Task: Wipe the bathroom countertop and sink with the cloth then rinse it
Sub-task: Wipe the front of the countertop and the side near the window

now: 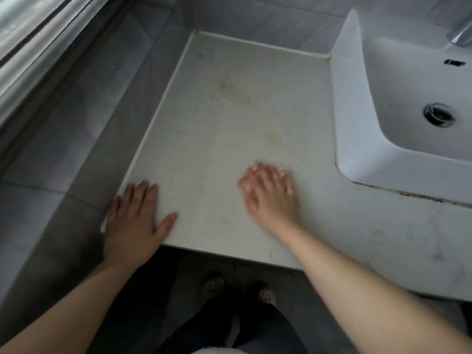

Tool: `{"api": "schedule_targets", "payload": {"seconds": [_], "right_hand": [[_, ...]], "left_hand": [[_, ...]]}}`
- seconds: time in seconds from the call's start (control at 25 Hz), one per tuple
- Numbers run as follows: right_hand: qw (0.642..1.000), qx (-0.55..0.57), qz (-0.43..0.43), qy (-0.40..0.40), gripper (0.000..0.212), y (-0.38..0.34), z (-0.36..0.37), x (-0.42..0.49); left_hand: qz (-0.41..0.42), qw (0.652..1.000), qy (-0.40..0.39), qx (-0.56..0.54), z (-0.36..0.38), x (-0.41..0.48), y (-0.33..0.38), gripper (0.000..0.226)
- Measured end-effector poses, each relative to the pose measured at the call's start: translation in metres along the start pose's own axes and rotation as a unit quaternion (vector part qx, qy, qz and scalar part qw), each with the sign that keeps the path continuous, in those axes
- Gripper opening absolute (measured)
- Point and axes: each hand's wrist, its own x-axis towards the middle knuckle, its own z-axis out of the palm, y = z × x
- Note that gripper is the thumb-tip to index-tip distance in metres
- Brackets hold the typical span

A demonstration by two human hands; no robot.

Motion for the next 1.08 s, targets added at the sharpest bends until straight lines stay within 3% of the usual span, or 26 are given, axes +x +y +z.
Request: {"api": "schedule_targets", "payload": {"seconds": [0.08,0.12,0.24,0.32,0.4,0.52,0.56,0.68,0.8,0.88,0.96,1.08], "right_hand": [[0.994,-0.008,0.103,0.026,0.070,0.004,-0.002,0.012],[0.995,-0.015,0.094,0.042,0.066,-0.012,0.001,0.003],[0.993,0.017,-0.113,-0.039,0.057,-0.084,0.012,-0.047],[0.977,0.000,-0.213,-0.028,0.055,-0.100,0.010,-0.028],[0.986,-0.007,-0.168,-0.004,0.053,-0.092,0.002,0.023],[0.999,0.014,0.018,-0.027,0.054,-0.074,0.002,0.057],[1.000,0.017,0.012,-0.009,0.057,-0.083,0.006,0.050],[0.981,0.035,-0.191,-0.008,0.056,-0.136,0.021,0.005],[0.965,0.034,-0.258,-0.006,0.051,-0.163,0.019,0.035],[0.970,0.014,-0.240,-0.026,0.055,-0.162,0.013,0.072],[0.986,0.021,-0.156,-0.059,0.054,-0.140,0.010,0.101],[0.999,0.016,-0.003,-0.036,0.055,-0.089,0.006,0.100]], "left_hand": [[-0.001,1.000,0.006,-0.008,0.001,-0.004,-0.009,0.084],[0.006,1.000,0.003,-0.010,0.001,-0.006,-0.013,0.086],[0.030,0.999,-0.005,-0.018,0.002,-0.009,-0.019,0.089],[0.036,0.999,-0.012,-0.027,-0.001,-0.009,-0.022,0.084],[0.045,0.998,-0.018,-0.029,-0.002,-0.011,-0.026,0.076],[0.026,0.999,-0.011,-0.045,-0.001,-0.018,-0.026,0.061],[0.016,0.999,-0.001,-0.050,0.002,-0.021,-0.024,0.060],[0.003,0.998,0.028,-0.064,0.001,-0.028,-0.020,0.064],[0.007,0.996,0.056,-0.069,-0.003,-0.029,-0.022,0.060],[-0.001,0.996,0.061,-0.067,-0.004,-0.029,-0.022,0.056],[-0.001,0.996,0.054,-0.066,-0.005,-0.031,-0.020,0.056],[0.010,0.996,0.044,-0.082,-0.004,-0.023,-0.017,0.057]]}}
